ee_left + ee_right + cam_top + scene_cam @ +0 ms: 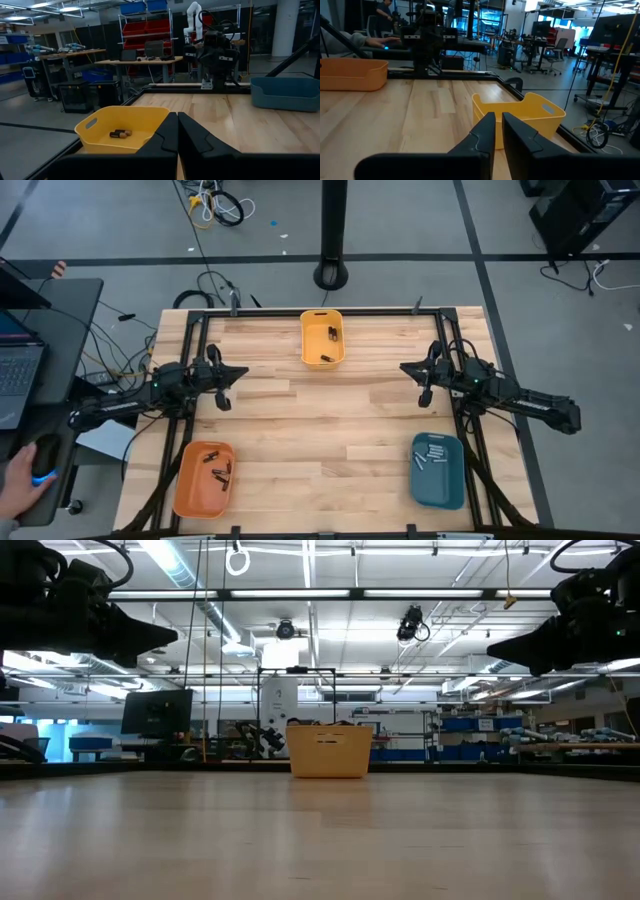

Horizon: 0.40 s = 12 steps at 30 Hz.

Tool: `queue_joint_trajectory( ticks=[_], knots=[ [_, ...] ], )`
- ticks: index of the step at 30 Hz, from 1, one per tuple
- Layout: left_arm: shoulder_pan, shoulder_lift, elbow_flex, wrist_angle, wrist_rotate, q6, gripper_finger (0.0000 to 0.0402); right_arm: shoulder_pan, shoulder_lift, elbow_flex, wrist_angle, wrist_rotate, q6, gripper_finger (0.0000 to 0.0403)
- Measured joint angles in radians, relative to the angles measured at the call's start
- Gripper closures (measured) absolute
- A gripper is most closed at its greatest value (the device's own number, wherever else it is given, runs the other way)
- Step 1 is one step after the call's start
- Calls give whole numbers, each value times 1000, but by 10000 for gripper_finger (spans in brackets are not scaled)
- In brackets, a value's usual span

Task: Sort batteries
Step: Return to Home Position

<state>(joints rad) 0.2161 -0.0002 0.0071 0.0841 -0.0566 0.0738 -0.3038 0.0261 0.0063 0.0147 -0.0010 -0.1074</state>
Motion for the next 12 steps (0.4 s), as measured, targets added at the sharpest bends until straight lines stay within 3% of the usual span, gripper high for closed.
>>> queue_joint_trajectory(
  ticks=[12],
  knots=[
    [0, 0, 0, 0, 0, 0, 395, 0, 0, 0, 0, 0, 0, 359]
  ],
)
